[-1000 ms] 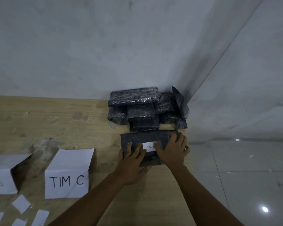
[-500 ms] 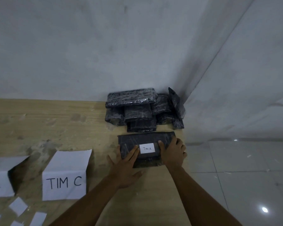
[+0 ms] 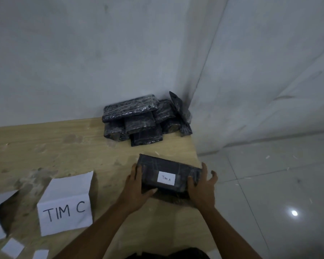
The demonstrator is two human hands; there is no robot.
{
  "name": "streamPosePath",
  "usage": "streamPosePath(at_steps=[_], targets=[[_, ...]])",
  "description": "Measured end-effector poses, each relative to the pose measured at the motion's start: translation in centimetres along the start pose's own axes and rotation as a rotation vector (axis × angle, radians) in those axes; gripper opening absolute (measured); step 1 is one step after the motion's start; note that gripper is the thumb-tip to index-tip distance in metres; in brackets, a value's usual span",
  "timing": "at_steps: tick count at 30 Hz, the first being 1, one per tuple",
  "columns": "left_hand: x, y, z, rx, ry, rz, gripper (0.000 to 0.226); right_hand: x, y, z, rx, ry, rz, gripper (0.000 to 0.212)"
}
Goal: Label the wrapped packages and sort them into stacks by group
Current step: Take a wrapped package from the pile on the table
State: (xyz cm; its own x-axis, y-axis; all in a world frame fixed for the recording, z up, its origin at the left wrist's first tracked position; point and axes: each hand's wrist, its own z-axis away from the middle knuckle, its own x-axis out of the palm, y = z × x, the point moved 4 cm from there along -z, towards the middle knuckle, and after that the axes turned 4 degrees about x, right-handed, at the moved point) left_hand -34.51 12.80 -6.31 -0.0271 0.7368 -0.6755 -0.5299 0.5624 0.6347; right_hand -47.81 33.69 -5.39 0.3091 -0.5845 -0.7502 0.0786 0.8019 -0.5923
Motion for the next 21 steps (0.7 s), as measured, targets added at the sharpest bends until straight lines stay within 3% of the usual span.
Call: streamPosePath(at_steps=[5, 8, 10, 14, 21], targets=[[1.6, 1.8, 0.5, -0.003, 0.12, 0.161, 0.099, -2.4, 5.4, 3.4, 0.087, -0.171, -0.001, 0.069], [3.5, 3.9, 1.3, -0.025, 0.128, 0.185, 0.066, -3.4, 7.5, 5.4, 0.144, -0.155, 0.008, 0.06], [5.1, 5.2, 1.8, -0.012, 0.043, 0.176, 0.043, -4.2, 8.7, 6.7, 0.171, -0.125, 0.015, 0.057], [7.9, 6.6, 3.0, -0.002, -0.178, 0.27, 0.05, -5.3, 10.0, 8.4, 0.218, -0.107, -0.006, 0.064], [9.1, 8.2, 3.5, 0.071, -0.269, 0.246, 0.055, -6.7, 11.7, 9.0, 0.276, -0.14, 0.076, 0.084]])
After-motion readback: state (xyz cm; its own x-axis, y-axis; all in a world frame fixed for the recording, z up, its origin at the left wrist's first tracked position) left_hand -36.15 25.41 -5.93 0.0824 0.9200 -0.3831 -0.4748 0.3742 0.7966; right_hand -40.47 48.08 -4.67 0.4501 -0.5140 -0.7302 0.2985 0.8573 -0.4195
